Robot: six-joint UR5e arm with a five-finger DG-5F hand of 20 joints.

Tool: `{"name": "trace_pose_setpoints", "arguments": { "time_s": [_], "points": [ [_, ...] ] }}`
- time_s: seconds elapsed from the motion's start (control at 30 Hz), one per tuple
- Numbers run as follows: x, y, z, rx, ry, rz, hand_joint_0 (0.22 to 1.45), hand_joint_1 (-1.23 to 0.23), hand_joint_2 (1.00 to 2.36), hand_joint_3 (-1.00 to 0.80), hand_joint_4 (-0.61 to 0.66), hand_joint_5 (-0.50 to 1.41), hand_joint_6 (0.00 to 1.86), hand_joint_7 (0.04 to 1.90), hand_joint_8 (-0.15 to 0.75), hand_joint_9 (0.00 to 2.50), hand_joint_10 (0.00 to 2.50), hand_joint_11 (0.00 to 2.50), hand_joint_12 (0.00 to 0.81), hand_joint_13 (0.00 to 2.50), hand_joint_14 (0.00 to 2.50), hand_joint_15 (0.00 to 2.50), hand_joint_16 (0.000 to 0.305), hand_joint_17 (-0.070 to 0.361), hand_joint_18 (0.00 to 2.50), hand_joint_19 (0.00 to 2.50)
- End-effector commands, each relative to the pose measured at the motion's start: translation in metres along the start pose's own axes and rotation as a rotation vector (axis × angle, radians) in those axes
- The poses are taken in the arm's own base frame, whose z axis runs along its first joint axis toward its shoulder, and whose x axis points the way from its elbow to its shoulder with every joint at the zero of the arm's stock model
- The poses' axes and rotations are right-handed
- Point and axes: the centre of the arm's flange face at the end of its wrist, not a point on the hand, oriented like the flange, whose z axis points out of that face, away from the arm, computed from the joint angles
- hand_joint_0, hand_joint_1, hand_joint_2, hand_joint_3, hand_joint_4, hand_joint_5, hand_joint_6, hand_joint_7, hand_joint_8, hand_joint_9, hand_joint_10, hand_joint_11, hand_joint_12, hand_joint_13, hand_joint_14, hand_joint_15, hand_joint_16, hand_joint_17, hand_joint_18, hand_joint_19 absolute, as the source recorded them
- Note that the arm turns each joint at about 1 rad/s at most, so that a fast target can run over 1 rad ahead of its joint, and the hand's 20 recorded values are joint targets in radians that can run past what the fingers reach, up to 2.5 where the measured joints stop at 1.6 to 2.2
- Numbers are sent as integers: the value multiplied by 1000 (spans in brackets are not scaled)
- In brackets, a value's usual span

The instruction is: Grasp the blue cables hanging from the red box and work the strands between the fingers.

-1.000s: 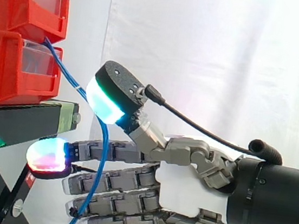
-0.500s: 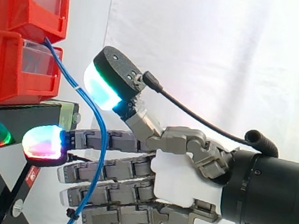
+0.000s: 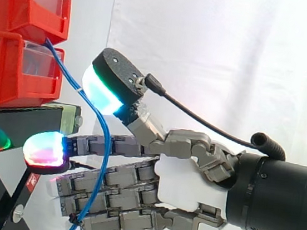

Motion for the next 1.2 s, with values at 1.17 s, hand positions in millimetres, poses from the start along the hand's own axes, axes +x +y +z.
{"name": "trace_pose_setpoints", "arguments": {
  "time_s": [1.17],
  "points": [
    [-1,2,2,-9,-1,9,674,-475,1000,-1000,274,-201,6,658,434,633,10,436,496,857,17,697,70,158,681,534]
  ]
}}
